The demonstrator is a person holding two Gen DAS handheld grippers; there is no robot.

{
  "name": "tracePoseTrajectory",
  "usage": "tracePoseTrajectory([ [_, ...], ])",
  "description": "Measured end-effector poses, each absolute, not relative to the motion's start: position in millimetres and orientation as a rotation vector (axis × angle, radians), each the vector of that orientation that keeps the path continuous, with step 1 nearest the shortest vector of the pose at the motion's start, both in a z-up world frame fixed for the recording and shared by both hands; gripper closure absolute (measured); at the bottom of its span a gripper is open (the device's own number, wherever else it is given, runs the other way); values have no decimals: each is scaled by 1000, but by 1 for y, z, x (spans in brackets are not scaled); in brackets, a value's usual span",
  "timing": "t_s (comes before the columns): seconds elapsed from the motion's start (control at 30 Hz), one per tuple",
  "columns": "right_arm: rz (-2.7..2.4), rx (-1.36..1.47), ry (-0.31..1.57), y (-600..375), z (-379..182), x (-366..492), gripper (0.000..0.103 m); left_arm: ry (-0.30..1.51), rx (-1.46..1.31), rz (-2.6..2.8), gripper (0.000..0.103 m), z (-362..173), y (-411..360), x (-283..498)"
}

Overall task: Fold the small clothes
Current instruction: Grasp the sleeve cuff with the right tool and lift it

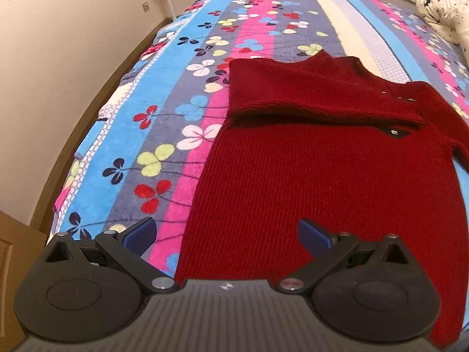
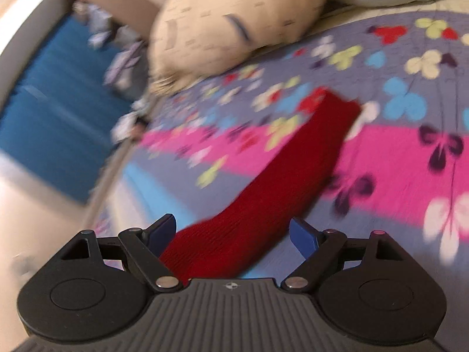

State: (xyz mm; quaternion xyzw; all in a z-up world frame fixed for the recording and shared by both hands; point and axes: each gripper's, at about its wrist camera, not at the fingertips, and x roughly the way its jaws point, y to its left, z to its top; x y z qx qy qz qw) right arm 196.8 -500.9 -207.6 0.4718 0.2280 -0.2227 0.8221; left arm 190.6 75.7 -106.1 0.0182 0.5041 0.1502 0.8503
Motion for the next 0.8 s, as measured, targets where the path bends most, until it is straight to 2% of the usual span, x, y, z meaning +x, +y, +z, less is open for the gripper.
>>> tracePoseTrajectory([
  [0.23, -747, 1110, 625, -568, -284, 253, 18, 1089, 45, 358, 0, -119, 83, 211],
  [0.27, -740, 1101, 607, -571, -286, 259, 38, 1092, 49, 359, 0, -120, 83, 212],
  [0.33, -693, 1044, 587, -573, -279, 272, 90, 1095, 58, 359, 0, -123, 82, 216],
  [0.6, -564, 980, 325, -592, -202, 288, 93, 1080, 57, 350, 0, -130, 83, 225],
  [0.67, -594, 932, 366, -590, -204, 296, 93, 1088, 48, 349, 0, -134, 86, 225],
  [0.8, -733, 854, 576, -579, -248, 314, 93, 1104, 22, 346, 0, -140, 97, 223],
])
